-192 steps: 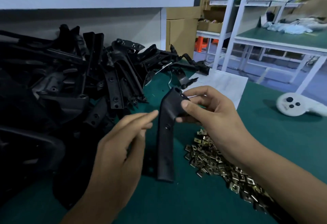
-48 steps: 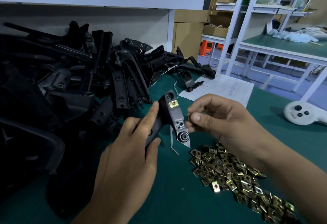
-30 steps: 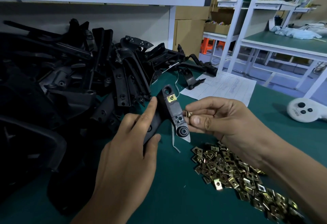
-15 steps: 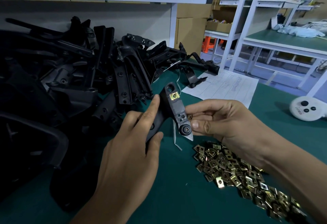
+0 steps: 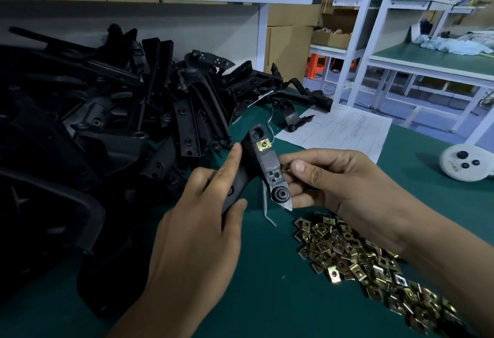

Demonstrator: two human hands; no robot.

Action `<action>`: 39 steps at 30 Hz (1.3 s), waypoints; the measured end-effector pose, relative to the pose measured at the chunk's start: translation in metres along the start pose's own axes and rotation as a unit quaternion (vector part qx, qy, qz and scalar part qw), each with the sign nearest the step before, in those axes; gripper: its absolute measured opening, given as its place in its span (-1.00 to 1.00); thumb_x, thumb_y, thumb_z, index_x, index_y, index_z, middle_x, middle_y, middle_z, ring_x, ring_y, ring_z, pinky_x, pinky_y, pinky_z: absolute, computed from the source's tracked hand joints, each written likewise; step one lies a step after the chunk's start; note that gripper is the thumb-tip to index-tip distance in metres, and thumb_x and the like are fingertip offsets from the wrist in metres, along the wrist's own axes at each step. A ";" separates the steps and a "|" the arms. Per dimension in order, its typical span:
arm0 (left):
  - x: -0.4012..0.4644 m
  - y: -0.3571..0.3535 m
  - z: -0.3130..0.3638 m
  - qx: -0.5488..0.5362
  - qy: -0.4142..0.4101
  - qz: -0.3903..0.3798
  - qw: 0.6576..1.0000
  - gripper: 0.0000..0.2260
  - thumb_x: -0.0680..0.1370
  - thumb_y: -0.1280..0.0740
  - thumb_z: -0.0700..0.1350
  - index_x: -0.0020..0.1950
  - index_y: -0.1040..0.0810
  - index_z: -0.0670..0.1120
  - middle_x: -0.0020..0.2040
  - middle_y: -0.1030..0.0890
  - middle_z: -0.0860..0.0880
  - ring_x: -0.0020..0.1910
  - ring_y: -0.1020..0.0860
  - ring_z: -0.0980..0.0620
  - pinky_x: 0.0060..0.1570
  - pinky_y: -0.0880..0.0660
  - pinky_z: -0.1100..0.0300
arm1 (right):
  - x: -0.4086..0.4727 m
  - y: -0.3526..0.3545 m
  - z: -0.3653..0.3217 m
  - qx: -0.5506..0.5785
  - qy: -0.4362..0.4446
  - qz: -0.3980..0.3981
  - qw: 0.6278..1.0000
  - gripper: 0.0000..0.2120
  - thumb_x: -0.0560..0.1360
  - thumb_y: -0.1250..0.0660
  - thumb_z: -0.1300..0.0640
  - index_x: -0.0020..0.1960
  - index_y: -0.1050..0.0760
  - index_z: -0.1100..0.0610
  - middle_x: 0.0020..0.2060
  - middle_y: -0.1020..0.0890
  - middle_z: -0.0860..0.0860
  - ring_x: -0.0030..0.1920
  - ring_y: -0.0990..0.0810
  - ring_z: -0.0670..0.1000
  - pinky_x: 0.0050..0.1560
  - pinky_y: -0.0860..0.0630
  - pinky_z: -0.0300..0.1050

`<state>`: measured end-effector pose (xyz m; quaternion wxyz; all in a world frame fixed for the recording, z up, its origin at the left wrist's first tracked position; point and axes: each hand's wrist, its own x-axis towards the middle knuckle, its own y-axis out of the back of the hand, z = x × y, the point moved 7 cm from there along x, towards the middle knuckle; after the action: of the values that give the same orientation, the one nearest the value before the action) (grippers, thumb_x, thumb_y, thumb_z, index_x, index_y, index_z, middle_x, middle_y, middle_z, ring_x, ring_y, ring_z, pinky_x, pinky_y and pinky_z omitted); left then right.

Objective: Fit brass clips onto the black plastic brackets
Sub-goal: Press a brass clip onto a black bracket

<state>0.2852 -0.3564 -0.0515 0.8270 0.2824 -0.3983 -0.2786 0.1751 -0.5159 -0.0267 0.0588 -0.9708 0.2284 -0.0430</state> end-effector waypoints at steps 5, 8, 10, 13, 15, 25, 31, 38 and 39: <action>0.000 -0.001 -0.001 -0.002 0.004 -0.001 1.000 -0.34 0.64 -0.22 0.15 0.57 0.11 0.51 0.21 -0.33 0.37 0.12 -0.42 0.30 -0.16 -0.47 0.32 | 0.000 0.000 -0.001 -0.010 0.005 -0.006 1.000 -0.76 0.53 -0.41 0.25 0.17 -0.70 0.24 0.05 -0.73 0.26 0.02 -0.75 0.10 -0.01 -0.66 -0.19; 0.000 -0.001 -0.002 -0.001 0.010 -0.001 1.000 -0.34 0.64 -0.22 0.16 0.57 0.13 0.51 0.18 -0.33 0.36 0.09 -0.43 0.28 -0.18 -0.48 0.31 | 0.000 0.001 -0.001 -0.001 0.008 -0.004 1.000 -0.76 0.47 -0.44 0.30 0.13 -0.69 0.27 0.00 -0.74 0.26 -0.03 -0.76 0.11 -0.03 -0.67 -0.17; 0.000 0.000 -0.002 0.002 0.014 -0.002 1.000 -0.34 0.63 -0.20 0.17 0.56 0.16 0.51 0.15 -0.34 0.33 0.05 -0.44 0.27 -0.19 -0.51 0.25 | 0.000 0.000 -0.002 0.005 0.010 -0.009 1.000 -0.75 0.45 -0.46 0.29 0.11 -0.68 0.29 -0.06 -0.74 0.23 -0.08 -0.76 0.11 -0.05 -0.67 -0.16; 0.000 -0.001 -0.001 0.005 0.016 -0.007 1.000 -0.33 0.63 -0.20 0.18 0.56 0.16 0.51 0.14 -0.35 0.33 0.05 -0.44 0.28 -0.14 -0.53 0.20 | 0.000 -0.001 -0.003 -0.009 0.010 -0.015 1.000 -0.75 0.41 -0.50 0.24 0.09 -0.70 0.26 -0.12 -0.74 0.19 -0.12 -0.76 0.10 -0.07 -0.68 -0.15; 0.000 -0.001 0.000 0.006 0.015 -0.007 1.000 -0.34 0.62 -0.20 0.16 0.57 0.13 0.49 0.14 -0.36 0.32 0.06 -0.44 0.27 -0.13 -0.52 0.23 | 0.000 -0.001 -0.003 -0.023 0.010 -0.016 1.000 -0.74 0.39 -0.51 0.23 0.07 -0.72 0.24 -0.14 -0.74 0.19 -0.12 -0.76 0.10 -0.06 -0.68 -0.14; 0.000 0.001 0.001 0.000 0.014 -0.002 1.000 -0.34 0.61 -0.23 0.15 0.59 0.06 0.47 0.13 -0.39 0.33 0.05 -0.47 0.26 -0.18 -0.53 0.23 | 0.000 -0.001 -0.005 -0.008 0.024 -0.029 0.999 -0.78 0.41 -0.49 0.28 0.06 -0.72 0.25 -0.14 -0.74 0.22 -0.16 -0.77 0.11 -0.09 -0.69 -0.14; -0.001 -0.002 0.001 0.006 0.003 -0.012 1.000 -0.34 0.63 -0.26 0.11 0.59 0.03 0.47 0.14 -0.40 0.34 0.07 -0.47 0.29 -0.18 -0.50 0.29 | -0.002 0.003 -0.010 -0.085 0.052 -0.022 0.995 -0.78 0.44 -0.48 0.33 0.09 -0.69 0.31 -0.06 -0.73 0.31 -0.08 -0.77 0.26 -0.03 -0.71 -0.02; 0.000 -0.001 0.004 -0.018 -0.011 -0.024 0.999 -0.34 0.60 -0.29 0.06 0.61 -0.07 0.43 0.17 -0.44 0.34 0.08 -0.51 0.27 -0.15 -0.51 0.31 | -0.004 0.001 -0.011 -0.049 0.042 -0.095 0.993 -0.80 0.54 -0.39 0.33 0.13 -0.67 0.33 -0.02 -0.72 0.34 -0.06 -0.76 0.25 -0.03 -0.71 0.01; 0.000 -0.001 0.005 -0.024 -0.015 -0.024 0.999 -0.33 0.59 -0.29 0.06 0.61 -0.07 0.43 0.18 -0.45 0.35 0.09 -0.51 0.27 -0.12 -0.52 0.30 | -0.004 -0.001 -0.011 -0.037 0.038 -0.100 0.994 -0.82 0.53 -0.40 0.33 0.10 -0.68 0.31 -0.05 -0.72 0.33 -0.10 -0.76 0.21 -0.06 -0.71 0.00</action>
<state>0.2807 -0.3580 -0.0493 0.8204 0.2682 -0.3969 -0.3121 0.1709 -0.5149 -0.0161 0.0098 -0.9880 0.1334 -0.0775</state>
